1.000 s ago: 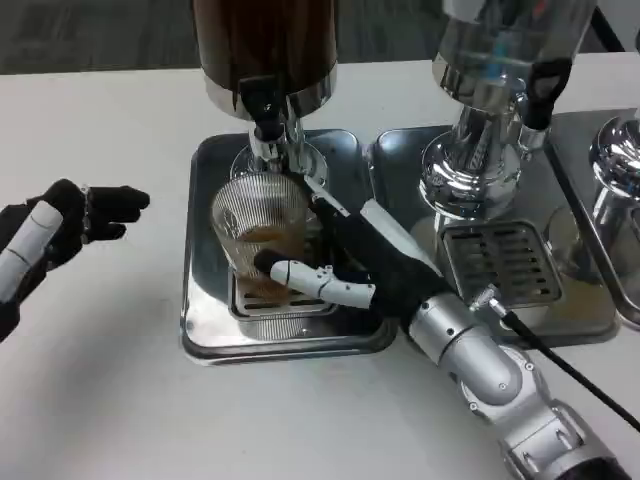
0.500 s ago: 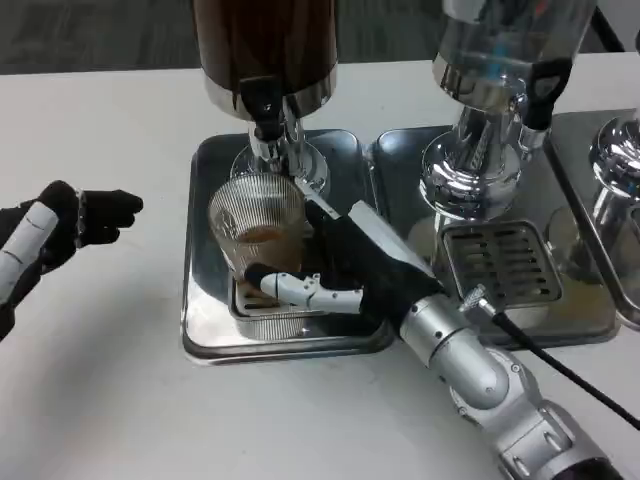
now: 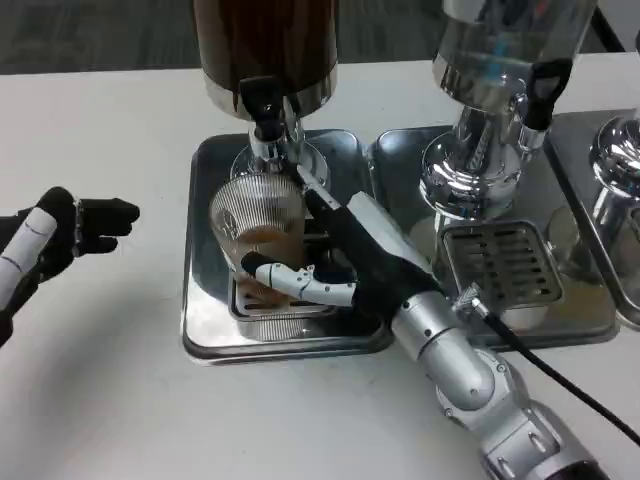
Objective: Grasp the cup under the faucet to collect the drink, then remove the cup.
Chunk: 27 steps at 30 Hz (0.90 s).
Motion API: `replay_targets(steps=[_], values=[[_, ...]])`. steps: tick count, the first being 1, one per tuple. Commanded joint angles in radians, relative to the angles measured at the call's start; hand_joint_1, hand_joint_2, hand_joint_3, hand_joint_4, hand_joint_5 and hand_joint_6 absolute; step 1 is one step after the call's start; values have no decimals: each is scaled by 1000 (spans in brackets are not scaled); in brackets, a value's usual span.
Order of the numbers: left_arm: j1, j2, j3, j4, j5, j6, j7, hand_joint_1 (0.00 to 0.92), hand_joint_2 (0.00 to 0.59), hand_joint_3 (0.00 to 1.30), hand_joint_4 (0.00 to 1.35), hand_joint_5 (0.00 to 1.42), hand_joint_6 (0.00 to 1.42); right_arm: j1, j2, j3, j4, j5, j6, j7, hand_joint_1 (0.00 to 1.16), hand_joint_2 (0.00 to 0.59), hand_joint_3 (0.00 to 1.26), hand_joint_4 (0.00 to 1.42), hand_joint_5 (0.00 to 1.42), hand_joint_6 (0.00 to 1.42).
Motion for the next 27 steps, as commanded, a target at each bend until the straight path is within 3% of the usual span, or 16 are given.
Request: replay_targets(steps=[1,6,10,16,27], values=[[13,22,2,4,12,15,9,0,142,468,288,241,237,20,19,22,-16,-17,24,-10,535,207,0,88,355,526],[18,23,2,3,12,16,10,0,144,470,290,242,240,23,31,40,-28,-42,51,-34,535,207,8,170,453,723],[18,25,2,4,13,15,11,0,144,477,294,242,253,27,37,48,-33,-54,60,-47,535,207,27,204,507,784],[17,30,-1,5,17,8,16,0,148,477,295,247,256,41,43,62,-51,-101,62,-102,535,207,143,356,611,953],[22,31,0,6,20,4,29,0,145,476,303,253,258,65,50,62,-57,-135,51,-196,562,213,223,450,683,1053]])
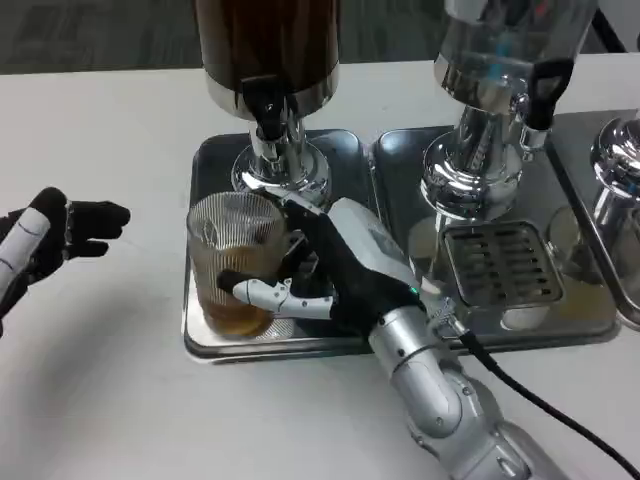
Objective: Grasp the cup under the faucet to collect the drink, then remove the cup.
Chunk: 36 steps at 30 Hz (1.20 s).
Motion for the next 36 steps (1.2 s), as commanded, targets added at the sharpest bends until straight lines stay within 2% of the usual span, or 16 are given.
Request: replay_targets(steps=[1,10,25,36], values=[[15,13,1,6,13,-2,10,0,144,475,303,253,258,22,5,-3,-13,-8,2,-39,562,213,230,455,688,1057],[5,1,-18,1,27,-25,-14,0,142,457,296,243,251,24,6,-9,-9,-4,0,-63,562,213,254,479,706,1083],[-83,-43,-73,3,51,-47,-35,0,143,437,274,232,239,58,1,-39,-44,-2,0,-106,560,235,294,526,741,1107],[-102,-56,-104,10,54,-50,-38,0,143,412,256,222,239,77,-7,-76,-77,0,3,-136,560,236,315,552,761,1123]])
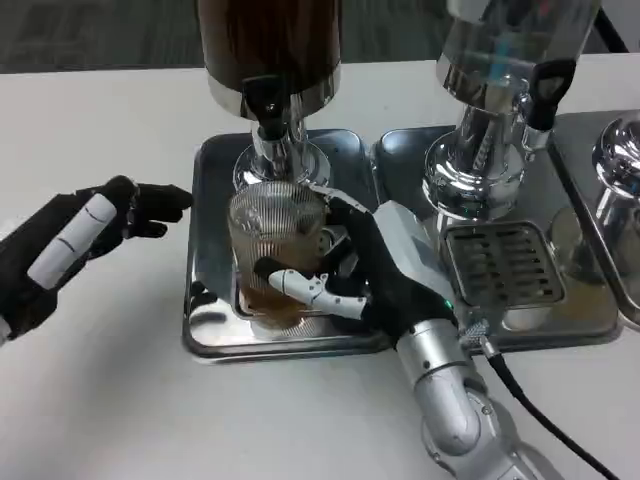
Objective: Grasp the cup under the faucet to collect the drink, then remove the cup.
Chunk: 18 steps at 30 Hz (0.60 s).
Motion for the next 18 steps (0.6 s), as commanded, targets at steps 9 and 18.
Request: replay_targets(steps=[9,18], values=[[-15,-22,-28,5,20,-12,-6,0,143,407,253,220,239,24,3,-36,-57,3,-3,-60,560,236,339,575,787,1141],[-12,-27,-32,5,18,-11,-5,0,144,406,243,220,239,34,6,-46,-57,8,-13,-78,568,241,360,600,816,1172]])
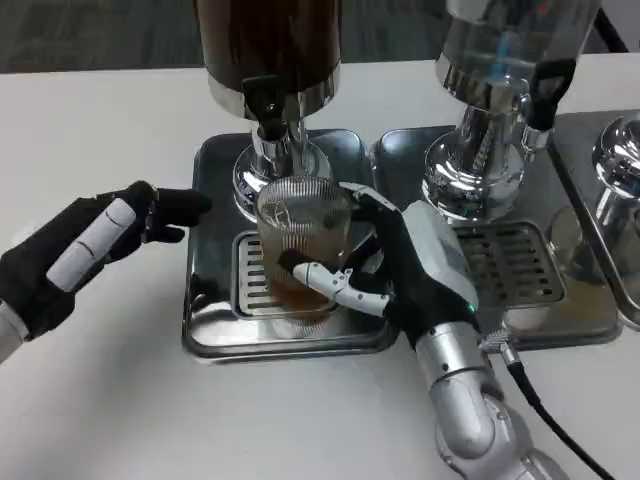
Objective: Grasp the cup under the faucet to collect the drink, then remove the cup.
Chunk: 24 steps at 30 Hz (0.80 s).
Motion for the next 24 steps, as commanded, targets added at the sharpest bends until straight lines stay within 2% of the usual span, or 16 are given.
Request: replay_targets(steps=[1,24], values=[[-8,-9,-6,3,15,-11,-6,0,144,406,243,220,239,3,12,-13,-30,8,-25,-43,568,241,362,601,816,1174],[0,-17,-14,-7,27,-26,-13,0,142,394,242,220,239,34,5,-42,-86,29,-59,-82,624,264,417,653,864,1216]])
